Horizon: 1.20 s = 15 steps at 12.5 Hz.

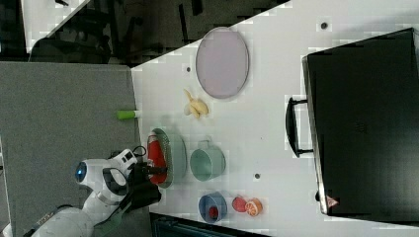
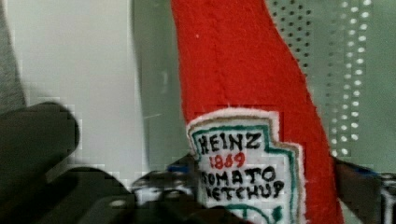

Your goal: Pick Ketchup from the table and place it in strainer.

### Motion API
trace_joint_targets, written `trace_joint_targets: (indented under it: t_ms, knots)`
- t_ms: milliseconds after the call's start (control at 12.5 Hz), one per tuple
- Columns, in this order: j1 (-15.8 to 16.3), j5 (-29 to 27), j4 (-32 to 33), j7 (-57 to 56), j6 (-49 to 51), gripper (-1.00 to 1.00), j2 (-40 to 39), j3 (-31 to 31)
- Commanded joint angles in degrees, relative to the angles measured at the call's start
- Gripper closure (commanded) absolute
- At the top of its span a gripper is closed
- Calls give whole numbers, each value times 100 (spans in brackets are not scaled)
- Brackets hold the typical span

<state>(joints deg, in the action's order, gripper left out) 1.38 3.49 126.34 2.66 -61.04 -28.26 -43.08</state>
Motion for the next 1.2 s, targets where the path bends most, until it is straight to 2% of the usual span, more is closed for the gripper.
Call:
trace_joint_targets:
  t_ms: [80,320,480,800,960,1200]
  knots:
    - [-35,157,-148,595,-98,-100,354,8]
    - [-269,148,-269,1202,337,-100,1142,12]
    - [-612,60,-479,1160,1142,-100,1726,18]
    - [-1336,-867,-1345,964,3087,-100,2472,183]
    - [-1610,-1134,-1917,964,3993,-100,2683,512]
    - [-1867,-1134,-2716,916,5180,-100,2848,1297]
